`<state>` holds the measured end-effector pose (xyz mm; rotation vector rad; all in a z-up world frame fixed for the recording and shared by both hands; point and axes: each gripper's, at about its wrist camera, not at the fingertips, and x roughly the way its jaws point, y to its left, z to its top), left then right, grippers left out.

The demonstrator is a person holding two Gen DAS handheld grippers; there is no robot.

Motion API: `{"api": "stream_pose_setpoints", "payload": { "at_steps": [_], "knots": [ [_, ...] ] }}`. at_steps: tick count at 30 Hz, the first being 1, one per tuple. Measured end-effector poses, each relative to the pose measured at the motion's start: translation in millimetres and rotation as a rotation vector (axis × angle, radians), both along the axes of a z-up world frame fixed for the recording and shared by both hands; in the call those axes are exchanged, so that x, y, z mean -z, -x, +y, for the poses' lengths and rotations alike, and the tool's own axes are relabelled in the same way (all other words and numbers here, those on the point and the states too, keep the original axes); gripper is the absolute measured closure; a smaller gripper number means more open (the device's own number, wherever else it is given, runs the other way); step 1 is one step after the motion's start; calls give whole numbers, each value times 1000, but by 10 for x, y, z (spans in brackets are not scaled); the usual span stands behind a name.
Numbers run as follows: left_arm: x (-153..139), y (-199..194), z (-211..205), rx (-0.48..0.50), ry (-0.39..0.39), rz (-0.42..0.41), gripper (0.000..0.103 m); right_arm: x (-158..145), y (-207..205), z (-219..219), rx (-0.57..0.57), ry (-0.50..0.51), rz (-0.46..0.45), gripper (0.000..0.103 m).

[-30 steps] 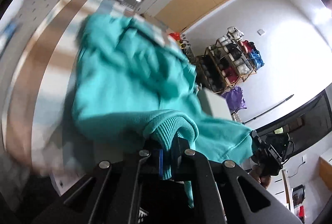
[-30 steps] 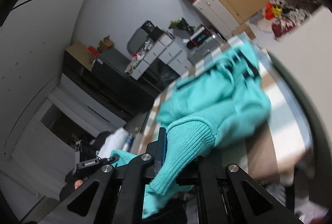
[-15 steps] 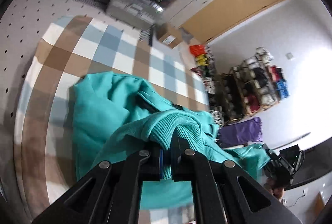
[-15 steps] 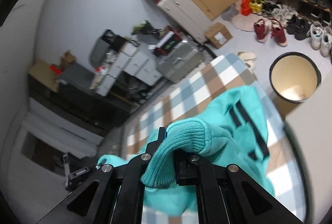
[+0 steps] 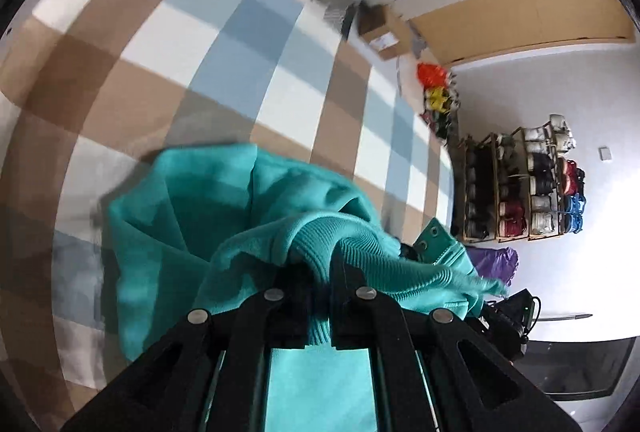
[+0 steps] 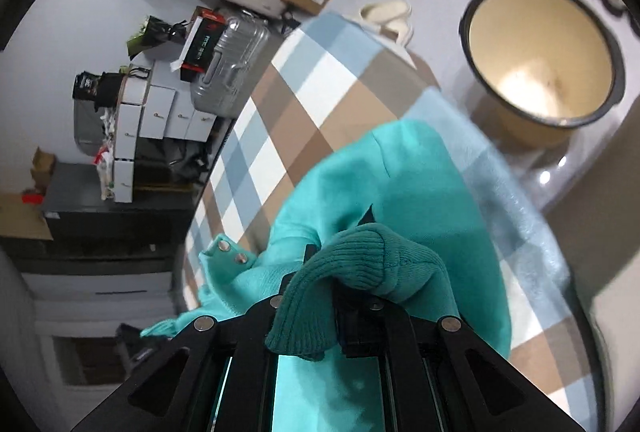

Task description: Fold large clothes

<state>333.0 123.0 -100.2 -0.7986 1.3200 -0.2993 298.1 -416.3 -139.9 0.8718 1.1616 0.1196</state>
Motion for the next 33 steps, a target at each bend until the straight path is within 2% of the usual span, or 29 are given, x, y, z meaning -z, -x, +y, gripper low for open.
{"api": "stream_pose_setpoints", "payload": {
  "at_steps": [2, 3, 4, 5, 6, 7, 10, 13, 15, 17, 19, 21, 22, 23, 24, 25, 26, 28, 31, 33],
  "knots": [
    [-120, 45, 20, 6, 19, -19, 94, -47, 28, -49, -15, -34, -3, 87],
    [-180, 61, 24, 16, 5, -35, 83, -105, 64, -86, -31, -58, -17, 83],
    [-264, 111, 37, 21, -16, -54, 74, -157, 82, -115, -44, -81, -33, 66],
    [-345, 164, 72, 10, -17, -76, 49, -235, 142, -163, -44, -105, -62, 42],
    [-445, 239, 128, -13, -15, -113, 30, -337, 228, -227, -23, -111, -104, 31],
    [-511, 269, 191, -31, -23, -143, 27, -422, 286, -267, -5, -90, -136, 14],
    [-679, 481, 217, -4, -66, -184, 26, -695, 516, -309, -30, 6, -244, 12],
    [-581, 718, 163, 79, -150, -149, 26, -832, 759, -185, -148, 177, -317, 12],
    [-393, 905, 116, 151, -228, -106, 26, -783, 930, -32, -244, 339, -334, 11],
    [-238, 998, 58, 188, -256, -72, 26, -623, 1030, 100, -321, 448, -306, 11],
    [-89, 1120, 19, 216, -279, -51, 26, -421, 1142, 222, -404, 467, -280, 11],
    [36, 1196, -22, 237, -262, -38, 26, -271, 1232, 333, -469, 462, -274, 12],
    [58, 1215, -27, 221, -252, -50, 26, -213, 1269, 393, -486, 473, -274, 16],
    [59, 1236, -27, 212, -254, -72, 26, -187, 1291, 436, -494, 484, -279, 30],
    [38, 1250, -24, 210, -247, -104, 39, -174, 1323, 460, -484, 500, -294, 42],
    [9, 1253, -20, 211, -249, -118, 52, -176, 1337, 455, -465, 506, -302, 67],
    [-21, 1254, -9, 212, -275, -127, 72, -174, 1338, 445, -444, 507, -306, 86],
    [-57, 1246, 46, 206, -271, -152, 81, -209, 1335, 352, -396, 490, -308, 97],
    [-136, 1271, 165, 165, -254, -188, 86, -309, 1331, 267, -342, 495, -340, 99],
    [-159, 1282, 205, 140, -249, -208, 86, -351, 1328, 267, -324, 551, -353, 99]
  ]
}}
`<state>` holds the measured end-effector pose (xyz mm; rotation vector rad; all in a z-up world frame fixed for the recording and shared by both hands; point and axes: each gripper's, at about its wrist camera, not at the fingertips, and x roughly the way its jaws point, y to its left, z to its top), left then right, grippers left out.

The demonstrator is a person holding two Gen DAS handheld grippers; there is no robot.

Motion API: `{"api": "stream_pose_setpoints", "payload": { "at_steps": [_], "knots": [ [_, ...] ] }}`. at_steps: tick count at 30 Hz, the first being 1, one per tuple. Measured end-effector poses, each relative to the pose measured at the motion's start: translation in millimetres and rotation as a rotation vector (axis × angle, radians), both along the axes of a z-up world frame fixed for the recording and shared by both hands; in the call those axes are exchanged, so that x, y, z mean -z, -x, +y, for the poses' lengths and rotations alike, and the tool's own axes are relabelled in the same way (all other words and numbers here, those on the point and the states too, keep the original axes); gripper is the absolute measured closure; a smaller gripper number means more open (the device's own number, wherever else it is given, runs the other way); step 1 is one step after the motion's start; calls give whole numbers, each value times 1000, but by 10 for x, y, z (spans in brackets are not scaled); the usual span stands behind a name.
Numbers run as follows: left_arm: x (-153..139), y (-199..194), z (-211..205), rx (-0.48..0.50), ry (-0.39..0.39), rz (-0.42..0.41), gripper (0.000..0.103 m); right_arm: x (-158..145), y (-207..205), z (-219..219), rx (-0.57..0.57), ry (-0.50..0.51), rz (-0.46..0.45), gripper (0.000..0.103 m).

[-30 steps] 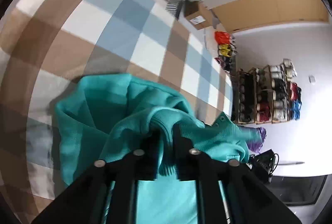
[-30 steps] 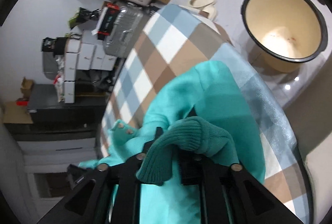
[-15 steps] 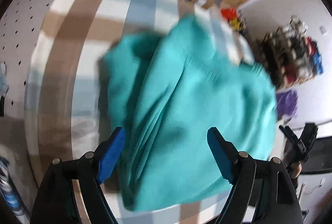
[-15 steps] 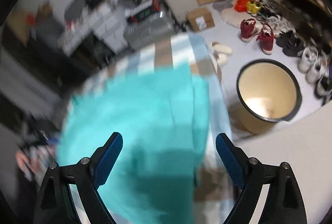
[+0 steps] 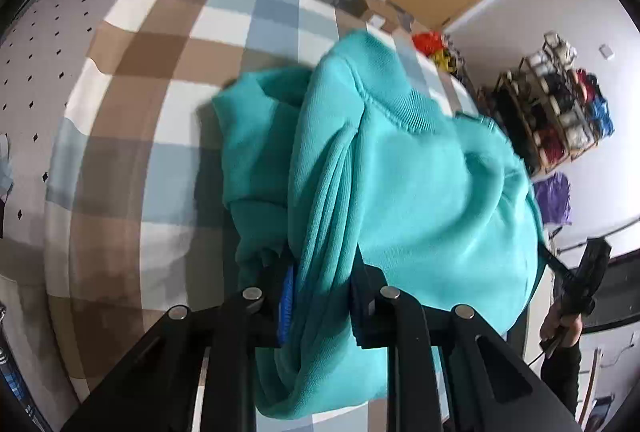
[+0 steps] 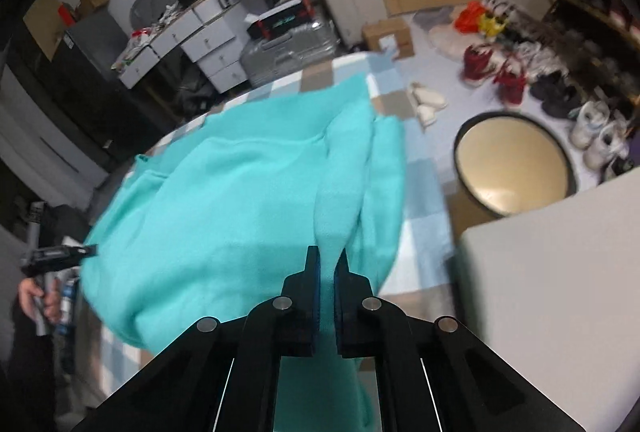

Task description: Fold large clothes

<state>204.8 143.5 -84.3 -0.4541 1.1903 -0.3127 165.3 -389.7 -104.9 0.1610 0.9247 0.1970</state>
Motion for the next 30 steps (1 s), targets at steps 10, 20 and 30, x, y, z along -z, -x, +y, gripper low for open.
{"api": "stream_pose_setpoints", "payload": {
  "at_steps": [10, 20, 30],
  "knots": [
    [281, 55, 82, -91, 113, 34, 75, 158, -2, 63, 49, 92, -11, 90],
    [129, 697, -1, -45, 117, 17, 20, 30, 816, -192, 71, -148, -77, 29],
    [639, 563, -127, -148, 209, 104, 20, 556, 867, -207, 233, -423, 92, 24]
  ]
}}
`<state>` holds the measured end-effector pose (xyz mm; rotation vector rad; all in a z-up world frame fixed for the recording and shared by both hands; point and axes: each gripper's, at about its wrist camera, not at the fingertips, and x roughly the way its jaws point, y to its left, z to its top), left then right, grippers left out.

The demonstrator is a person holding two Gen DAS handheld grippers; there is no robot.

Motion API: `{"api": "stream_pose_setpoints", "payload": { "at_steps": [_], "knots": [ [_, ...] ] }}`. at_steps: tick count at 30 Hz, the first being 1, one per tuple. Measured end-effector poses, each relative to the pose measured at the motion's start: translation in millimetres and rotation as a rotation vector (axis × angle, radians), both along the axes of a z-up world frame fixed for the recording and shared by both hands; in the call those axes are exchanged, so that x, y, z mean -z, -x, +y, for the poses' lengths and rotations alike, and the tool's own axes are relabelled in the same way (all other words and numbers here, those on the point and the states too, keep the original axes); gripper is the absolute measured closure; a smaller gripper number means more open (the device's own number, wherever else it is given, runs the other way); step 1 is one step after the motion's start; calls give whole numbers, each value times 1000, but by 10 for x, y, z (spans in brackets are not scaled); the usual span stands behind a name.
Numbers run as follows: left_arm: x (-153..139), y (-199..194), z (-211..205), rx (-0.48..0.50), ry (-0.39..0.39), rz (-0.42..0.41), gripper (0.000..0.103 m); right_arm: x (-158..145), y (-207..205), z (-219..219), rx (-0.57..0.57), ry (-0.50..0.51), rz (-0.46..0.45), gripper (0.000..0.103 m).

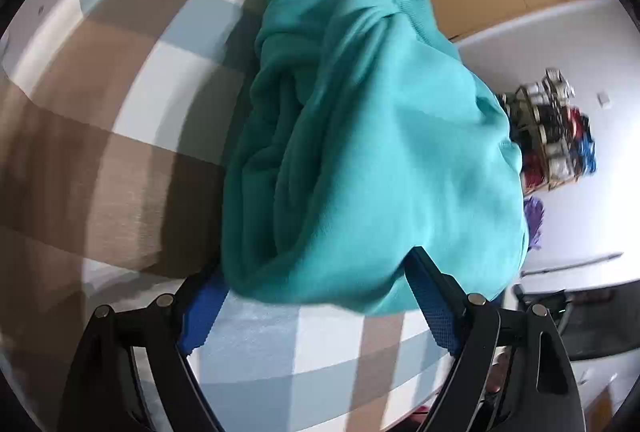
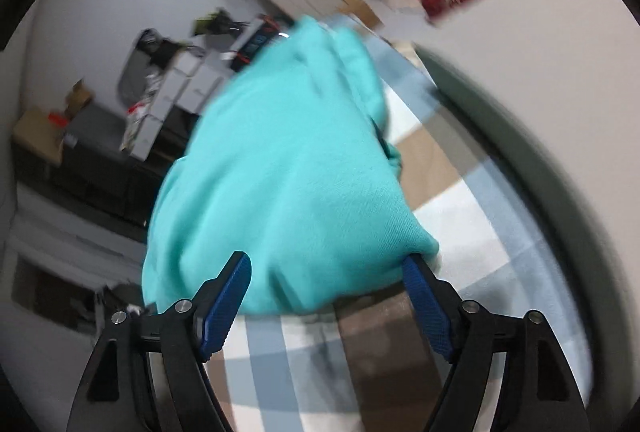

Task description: Fold large clothes

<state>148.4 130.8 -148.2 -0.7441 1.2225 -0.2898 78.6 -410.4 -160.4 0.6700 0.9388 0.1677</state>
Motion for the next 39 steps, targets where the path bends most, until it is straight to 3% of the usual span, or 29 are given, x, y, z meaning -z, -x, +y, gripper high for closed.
{"api": "stream_pose_setpoints", "payload": {
  "at_steps": [6, 7, 9, 10, 11, 14, 15, 23, 29, 36, 37, 39],
  "knots": [
    [-19, -133, -17, -35, 32, -48, 21, 188, -194, -165, 94, -197, 38, 18],
    [-7, -148, -17, -40, 39, -53, 25, 195, -227, -160, 102, -205, 37, 17],
    [32, -187, -10, -41, 52, -56, 54, 179, -293, -113, 112, -189, 31, 17],
    [47, -182, -5, -40, 66, -56, 61, 169, -321, -71, 111, -166, 23, 27],
    [63, -144, -1, -46, 87, -60, 67, 146, -339, -41, 113, -139, 9, 52],
    [39, -112, 4, -47, 67, -65, 76, 83, -384, 59, 90, -68, -46, 72],
    [1, -81, 20, -56, 61, -80, 79, 51, -356, 76, 86, -45, -68, 74],
    [-63, 181, 22, -56, 104, -103, 83, -299, -50, 112, 56, 48, -201, 81],
    [-79, 476, 5, -68, 130, -107, 83, -382, 70, 63, 33, 44, -190, 81],
    [-116, 1066, 220, -32, 175, -117, 83, -360, 668, 38, -79, 49, -163, 81],
    [-106, 1092, 247, -28, 177, -108, 83, -345, 737, 65, -104, 55, -160, 79],
    [-64, 1099, 294, -30, 129, -52, 68, -272, 825, 145, -142, 116, -121, 72]
  ]
}}
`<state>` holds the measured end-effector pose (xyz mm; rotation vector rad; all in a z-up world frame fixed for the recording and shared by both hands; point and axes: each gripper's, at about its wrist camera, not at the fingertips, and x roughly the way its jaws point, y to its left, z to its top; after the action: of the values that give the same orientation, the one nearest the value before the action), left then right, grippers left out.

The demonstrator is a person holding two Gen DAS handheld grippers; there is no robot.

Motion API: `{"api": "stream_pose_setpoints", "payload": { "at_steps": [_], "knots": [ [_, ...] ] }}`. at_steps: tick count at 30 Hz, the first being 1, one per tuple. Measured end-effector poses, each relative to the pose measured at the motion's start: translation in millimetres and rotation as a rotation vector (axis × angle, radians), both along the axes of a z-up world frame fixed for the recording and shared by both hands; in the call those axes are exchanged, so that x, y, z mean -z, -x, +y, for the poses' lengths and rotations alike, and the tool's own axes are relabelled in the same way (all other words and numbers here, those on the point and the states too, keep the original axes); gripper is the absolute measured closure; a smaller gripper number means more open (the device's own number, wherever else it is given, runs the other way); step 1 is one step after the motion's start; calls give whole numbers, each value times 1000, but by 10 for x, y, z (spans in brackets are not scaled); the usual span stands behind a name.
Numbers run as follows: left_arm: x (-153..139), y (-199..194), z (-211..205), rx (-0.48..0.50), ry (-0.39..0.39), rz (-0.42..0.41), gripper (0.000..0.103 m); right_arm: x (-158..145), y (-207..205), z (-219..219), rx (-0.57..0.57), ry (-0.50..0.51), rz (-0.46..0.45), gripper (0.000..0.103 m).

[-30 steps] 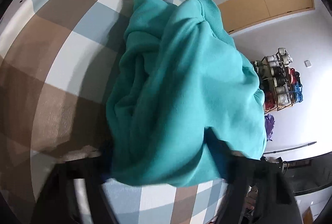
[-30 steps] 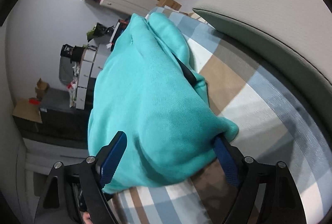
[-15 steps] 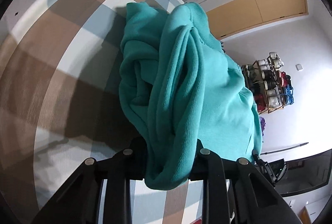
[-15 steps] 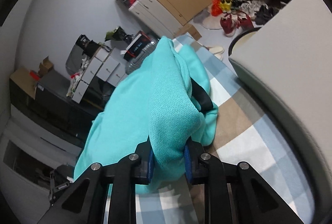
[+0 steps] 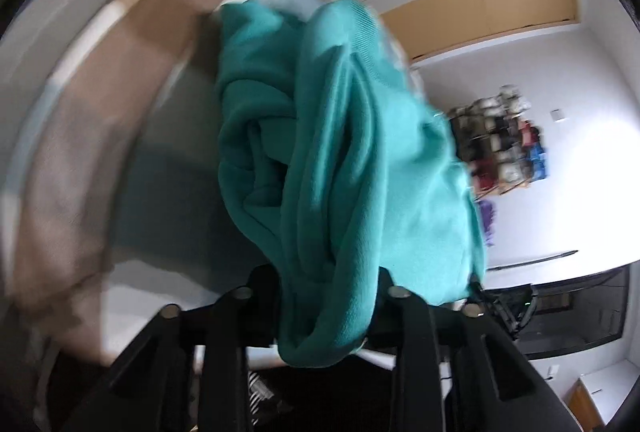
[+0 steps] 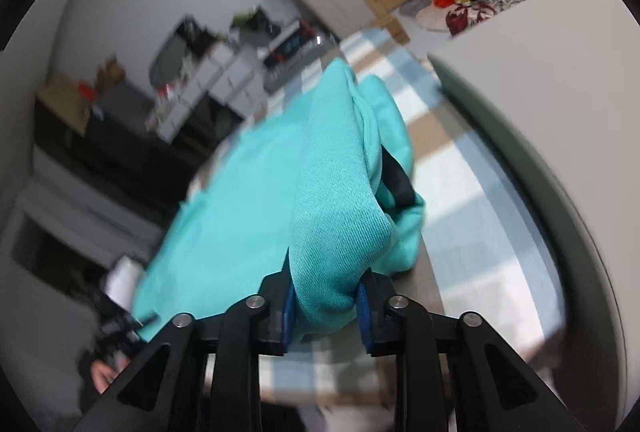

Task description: Fold large clothes

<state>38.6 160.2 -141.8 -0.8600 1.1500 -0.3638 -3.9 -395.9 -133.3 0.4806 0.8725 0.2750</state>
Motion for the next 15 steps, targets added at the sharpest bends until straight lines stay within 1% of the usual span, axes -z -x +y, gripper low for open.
{"api": "stream_pose_setpoints", "payload": {
  "at_steps": [1, 2, 3, 4, 5, 6, 7, 9, 10, 11, 12, 13, 14, 15],
  "knots": [
    [19, -12, 37, -10, -54, 47, 65, 22, 10, -2, 7, 12, 10, 65],
    [1, -9, 68, -20, -95, 59, 53, 71, 17, -22, 35, 14, 29, 63],
    [-83, 6, 88, -26, -148, 31, 39, 92, 19, -55, 52, -9, 38, 63],
    [-195, 28, 80, -23, -189, -14, 35, 78, -16, -62, 61, -28, 34, 60],
    [-321, 65, 85, -21, -227, -66, 34, 59, -21, -81, 73, -41, 26, 55],
    [-442, 105, 93, -17, -249, -107, 34, 31, -2, -108, 97, -59, 10, 54],
    [-535, 134, 96, -10, -250, -134, 33, -10, 29, -126, 116, -90, -23, 51],
    [-722, 123, 83, 7, -278, -169, 23, -81, 152, -160, 145, -151, -95, 41],
    [-833, 83, 47, 26, -309, -193, 23, -162, 243, -138, 156, -174, -159, 26],
    [-933, 31, -2, 53, -347, -218, 23, -286, 343, -69, 163, -177, -245, 18],
    [-1068, -66, -86, 76, -395, -245, 22, -423, 432, 29, 164, -167, -328, 16],
    [-1133, -111, -148, 98, -429, -261, 22, -579, 541, 167, 144, -153, -422, 14],
    [-1209, -176, -263, 145, -473, -278, 22, -741, 666, 327, 110, -135, -520, 6],
    [-1302, -346, -436, 214, -527, -295, 22, -886, 788, 506, 77, -115, -609, 0]
  ]
}}
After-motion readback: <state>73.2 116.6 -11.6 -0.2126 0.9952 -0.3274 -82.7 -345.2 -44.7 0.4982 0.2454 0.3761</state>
